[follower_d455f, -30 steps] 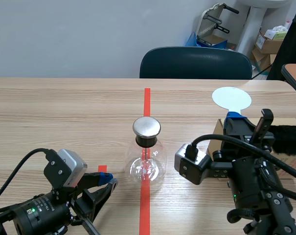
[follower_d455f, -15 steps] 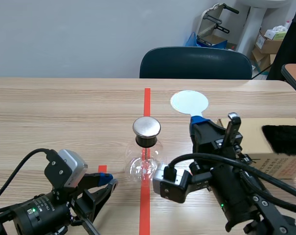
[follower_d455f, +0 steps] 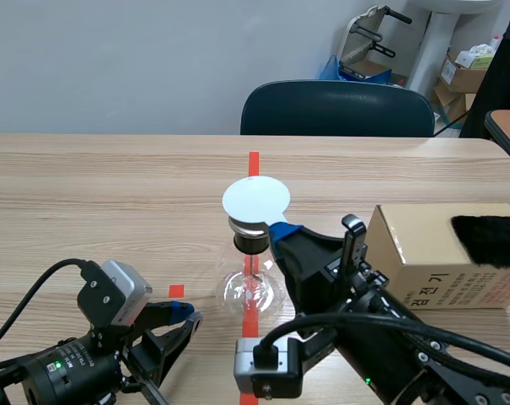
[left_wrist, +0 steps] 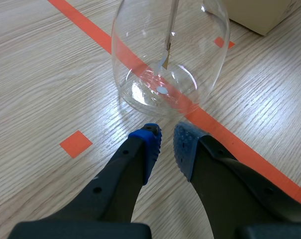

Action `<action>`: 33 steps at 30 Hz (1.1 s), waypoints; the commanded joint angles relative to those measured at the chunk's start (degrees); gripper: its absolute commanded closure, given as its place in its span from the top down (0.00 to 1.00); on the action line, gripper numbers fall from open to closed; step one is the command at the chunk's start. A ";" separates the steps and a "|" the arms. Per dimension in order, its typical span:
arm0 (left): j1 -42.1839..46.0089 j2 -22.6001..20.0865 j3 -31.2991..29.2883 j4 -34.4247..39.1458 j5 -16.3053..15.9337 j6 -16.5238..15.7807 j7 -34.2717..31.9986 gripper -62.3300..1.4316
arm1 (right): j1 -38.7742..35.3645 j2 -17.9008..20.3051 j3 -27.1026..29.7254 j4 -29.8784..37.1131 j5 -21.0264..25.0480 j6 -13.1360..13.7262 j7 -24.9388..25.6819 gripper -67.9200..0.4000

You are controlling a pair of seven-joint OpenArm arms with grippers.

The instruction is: Do the electroscope experiment

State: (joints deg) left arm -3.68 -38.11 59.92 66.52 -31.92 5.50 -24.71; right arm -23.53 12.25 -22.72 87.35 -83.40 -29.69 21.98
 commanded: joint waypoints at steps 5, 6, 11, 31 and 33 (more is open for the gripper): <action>0.02 0.31 -0.37 1.40 0.04 -0.28 -0.96 0.20 | 0.66 0.59 0.26 0.24 -0.20 -0.68 2.99 0.02; 0.02 0.31 -0.37 1.40 0.04 -0.28 -0.96 0.20 | 0.66 0.59 0.26 0.24 -0.20 -0.68 3.30 0.02; 0.02 0.31 -0.37 1.40 0.04 -0.28 -0.96 0.20 | 0.66 0.59 0.26 0.24 -0.20 -0.68 3.48 0.02; 0.02 0.31 -0.37 1.40 0.04 -0.28 -0.96 0.20 | 0.66 0.59 0.26 0.24 -0.20 -0.68 3.48 0.02; 0.02 0.31 -0.37 1.40 0.04 -0.28 -0.96 0.20 | 0.66 0.59 0.26 0.24 -0.20 -0.68 3.48 0.02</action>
